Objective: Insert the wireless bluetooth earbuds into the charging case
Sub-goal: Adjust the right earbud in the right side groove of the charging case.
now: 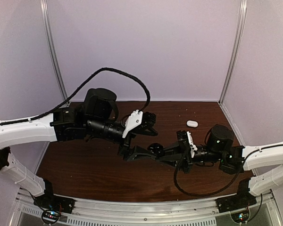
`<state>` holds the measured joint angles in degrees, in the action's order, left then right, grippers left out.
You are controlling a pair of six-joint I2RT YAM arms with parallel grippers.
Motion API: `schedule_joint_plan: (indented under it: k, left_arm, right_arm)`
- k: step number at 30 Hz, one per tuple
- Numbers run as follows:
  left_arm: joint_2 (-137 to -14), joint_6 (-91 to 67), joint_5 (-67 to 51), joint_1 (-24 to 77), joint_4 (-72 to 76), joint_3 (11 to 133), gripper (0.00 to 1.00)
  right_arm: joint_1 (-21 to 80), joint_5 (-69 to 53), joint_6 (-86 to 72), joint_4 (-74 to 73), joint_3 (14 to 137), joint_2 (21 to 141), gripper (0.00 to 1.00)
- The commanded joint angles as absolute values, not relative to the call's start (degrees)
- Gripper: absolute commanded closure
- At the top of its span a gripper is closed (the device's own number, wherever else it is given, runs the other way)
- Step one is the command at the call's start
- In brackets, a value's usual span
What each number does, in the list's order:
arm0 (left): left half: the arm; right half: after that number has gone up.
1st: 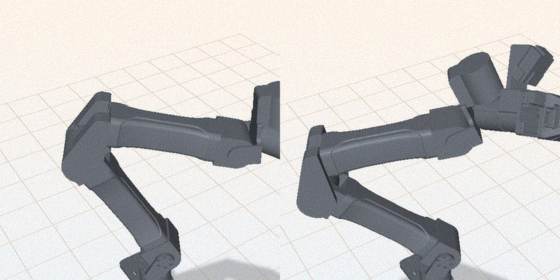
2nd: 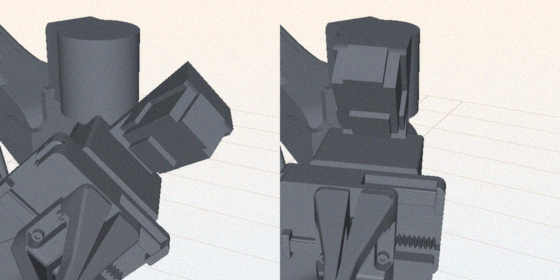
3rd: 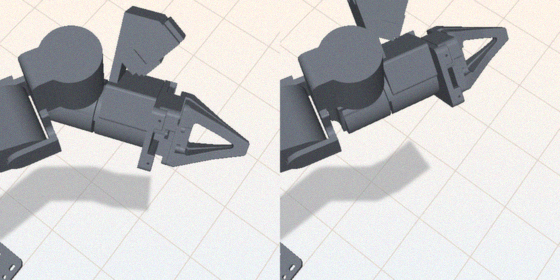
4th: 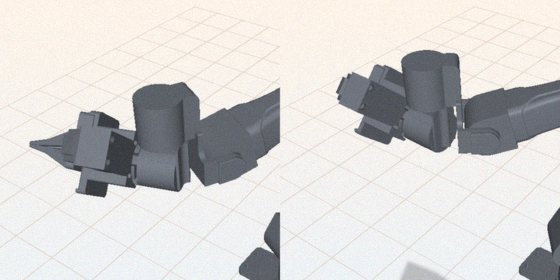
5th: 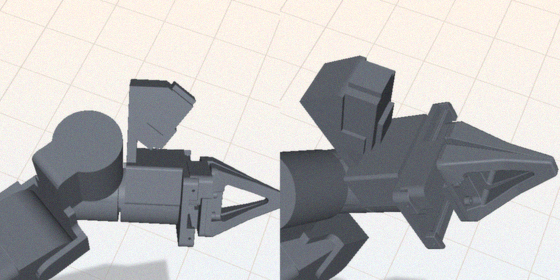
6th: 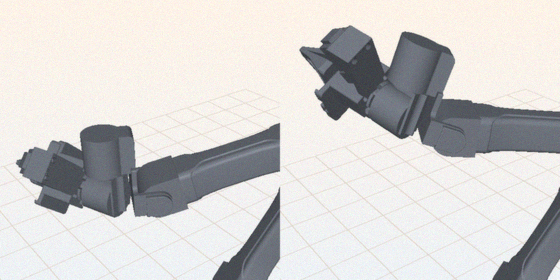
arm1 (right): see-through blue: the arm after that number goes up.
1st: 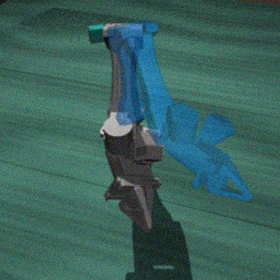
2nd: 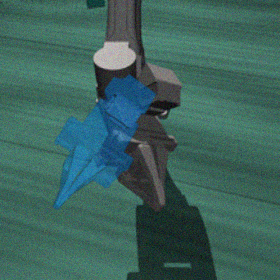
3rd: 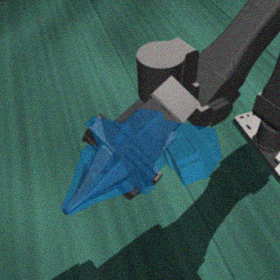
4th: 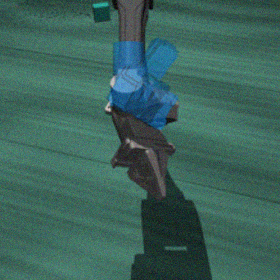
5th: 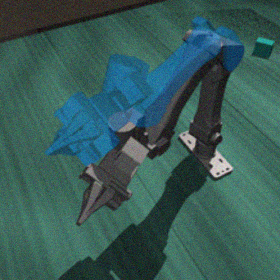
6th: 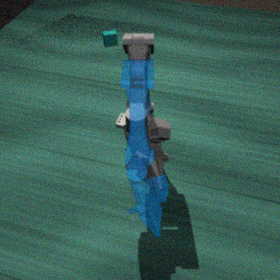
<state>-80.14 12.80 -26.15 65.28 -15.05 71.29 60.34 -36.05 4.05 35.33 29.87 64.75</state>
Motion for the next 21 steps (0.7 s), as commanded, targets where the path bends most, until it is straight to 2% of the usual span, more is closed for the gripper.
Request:
schedule_joint_plan:
  k: [1, 10, 21]
  left_arm:
    - [-80.75, 13.77, -25.55, 65.57, -14.24, 73.46, 0.23]
    - [-81.13, 12.17, -20.79, 65.56, -13.37, 73.83, 0.30]
    - [-81.57, 11.53, -20.82, 65.57, -12.04, 73.48, 0.32]
  right_arm:
    - [60.01, -36.87, 3.12, 36.91, 31.41, 64.87, 1.00]
    - [60.02, -37.09, 3.21, 36.91, 31.41, 64.76, 1.00]
    - [59.97, -37.18, 2.99, 37.05, 31.49, 64.55, 1.00]
